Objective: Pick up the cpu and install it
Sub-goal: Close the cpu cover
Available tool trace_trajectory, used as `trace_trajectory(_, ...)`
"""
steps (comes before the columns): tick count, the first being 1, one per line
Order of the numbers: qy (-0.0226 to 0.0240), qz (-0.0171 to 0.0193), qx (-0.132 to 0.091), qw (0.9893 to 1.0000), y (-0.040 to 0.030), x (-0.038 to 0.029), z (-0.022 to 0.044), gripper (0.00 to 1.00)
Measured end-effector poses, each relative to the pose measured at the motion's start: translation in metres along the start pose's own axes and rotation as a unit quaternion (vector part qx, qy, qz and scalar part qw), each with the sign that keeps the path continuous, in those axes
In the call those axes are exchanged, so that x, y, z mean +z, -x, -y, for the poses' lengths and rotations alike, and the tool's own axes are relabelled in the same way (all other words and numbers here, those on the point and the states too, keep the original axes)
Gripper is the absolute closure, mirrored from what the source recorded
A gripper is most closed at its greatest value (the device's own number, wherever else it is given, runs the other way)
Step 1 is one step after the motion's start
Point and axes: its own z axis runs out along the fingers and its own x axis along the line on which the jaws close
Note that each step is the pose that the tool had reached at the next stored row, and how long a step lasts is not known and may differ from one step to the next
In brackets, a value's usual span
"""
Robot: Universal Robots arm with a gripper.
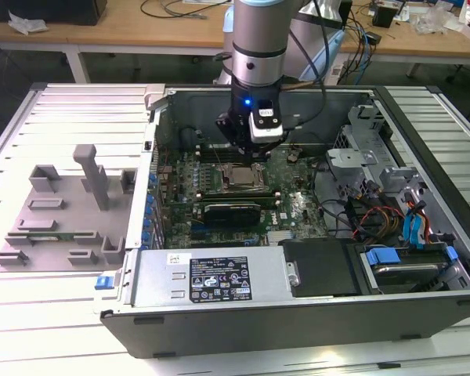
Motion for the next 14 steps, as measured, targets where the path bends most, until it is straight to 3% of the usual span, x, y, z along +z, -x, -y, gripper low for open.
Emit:
trace_trajectory(3,0.0011,0.0004,-0.042,0.9991,0.0000,0.0003,0.0000,0.89)
trace_trajectory(5,0.0020,0.0008,-0.075,0.9972,0.0000,0.0006,0.0000,0.89)
trace_trajectory(8,0.0029,0.0011,-0.107,0.9943,0.0000,0.0008,0.0000,0.89)
trace_trajectory(11,0.0038,0.0014,-0.140,0.9902,-0.0001,0.0011,0.0000,0.89)
trace_trajectory(12,0.0042,0.0016,-0.155,0.9878,-0.0001,0.0013,0.0000,0.89)
trace_trajectory(14,0.0046,0.0018,-0.176,0.9843,-0.0001,0.0016,0.0001,0.89)
